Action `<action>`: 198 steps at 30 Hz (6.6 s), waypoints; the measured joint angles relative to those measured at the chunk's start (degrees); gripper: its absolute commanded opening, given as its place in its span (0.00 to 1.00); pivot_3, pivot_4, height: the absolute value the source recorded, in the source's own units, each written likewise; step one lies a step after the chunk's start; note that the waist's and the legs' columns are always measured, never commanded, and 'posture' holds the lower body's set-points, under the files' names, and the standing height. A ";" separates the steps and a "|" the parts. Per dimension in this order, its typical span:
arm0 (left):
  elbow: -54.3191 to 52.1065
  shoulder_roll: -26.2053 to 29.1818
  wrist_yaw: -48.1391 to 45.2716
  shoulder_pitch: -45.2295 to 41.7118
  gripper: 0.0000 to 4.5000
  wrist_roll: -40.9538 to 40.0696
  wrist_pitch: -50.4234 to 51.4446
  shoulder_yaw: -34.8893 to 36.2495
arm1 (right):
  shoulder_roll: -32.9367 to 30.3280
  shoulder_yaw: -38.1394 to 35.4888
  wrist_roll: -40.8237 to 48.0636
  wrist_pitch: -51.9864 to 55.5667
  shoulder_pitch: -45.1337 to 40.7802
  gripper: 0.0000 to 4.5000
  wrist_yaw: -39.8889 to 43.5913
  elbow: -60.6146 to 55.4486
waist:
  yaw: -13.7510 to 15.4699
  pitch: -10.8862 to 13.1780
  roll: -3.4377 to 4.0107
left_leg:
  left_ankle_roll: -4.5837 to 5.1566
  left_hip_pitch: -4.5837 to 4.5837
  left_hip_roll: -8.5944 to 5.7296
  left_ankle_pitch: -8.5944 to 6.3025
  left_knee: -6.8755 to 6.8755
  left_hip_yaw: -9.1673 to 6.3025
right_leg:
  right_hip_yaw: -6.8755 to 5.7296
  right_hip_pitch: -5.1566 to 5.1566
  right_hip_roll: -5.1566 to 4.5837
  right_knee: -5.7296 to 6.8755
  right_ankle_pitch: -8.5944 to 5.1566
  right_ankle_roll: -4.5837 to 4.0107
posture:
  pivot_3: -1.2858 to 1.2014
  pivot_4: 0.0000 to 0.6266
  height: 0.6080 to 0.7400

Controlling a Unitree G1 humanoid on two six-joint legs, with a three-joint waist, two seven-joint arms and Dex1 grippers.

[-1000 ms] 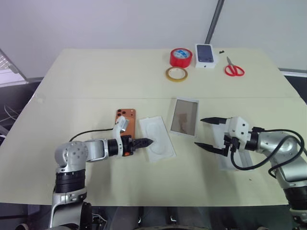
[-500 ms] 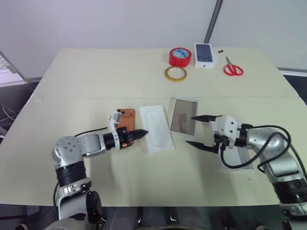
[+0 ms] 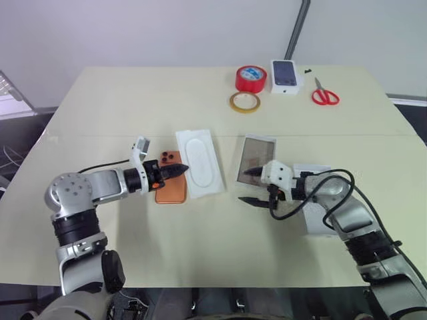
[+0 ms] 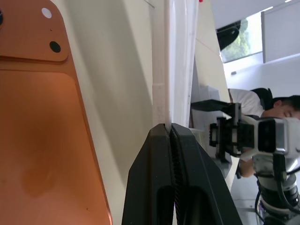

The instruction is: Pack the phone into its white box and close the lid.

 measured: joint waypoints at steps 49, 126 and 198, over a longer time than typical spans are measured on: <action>2.90 -3.17 -6.47 -2.81 0.00 -1.68 0.38 -10.80 | -11.54 -13.90 10.15 -0.06 15.42 0.73 6.78 -12.54 | 0.20 0.03 -0.02 | 0.29 -0.21 0.00 -0.16 -0.03 -0.06 | -0.01 -0.11 -0.03 -0.16 0.00 0.00 | 0.52 0.24 1.00; -6.04 15.28 -29.34 11.51 1.00 15.09 -40.19 -17.36 | 3.79 8.32 -14.52 1.15 -7.27 0.01 -6.09 -5.58 | -1.26 0.04 0.03 | 0.41 -0.83 -0.01 -0.18 0.20 -0.02 | -0.04 -0.91 -0.04 0.37 0.01 -0.02 | 0.52 0.24 1.00; 13.72 7.95 -13.20 -0.28 0.01 10.00 1.73 -2.41 | 25.71 18.91 -21.30 11.59 -22.51 0.00 -10.56 13.79 | -1.53 -0.47 0.08 | -0.22 -0.79 -0.12 0.16 0.13 -0.07 | -0.01 -1.08 -0.06 0.61 0.02 -0.01 | 0.52 0.24 1.00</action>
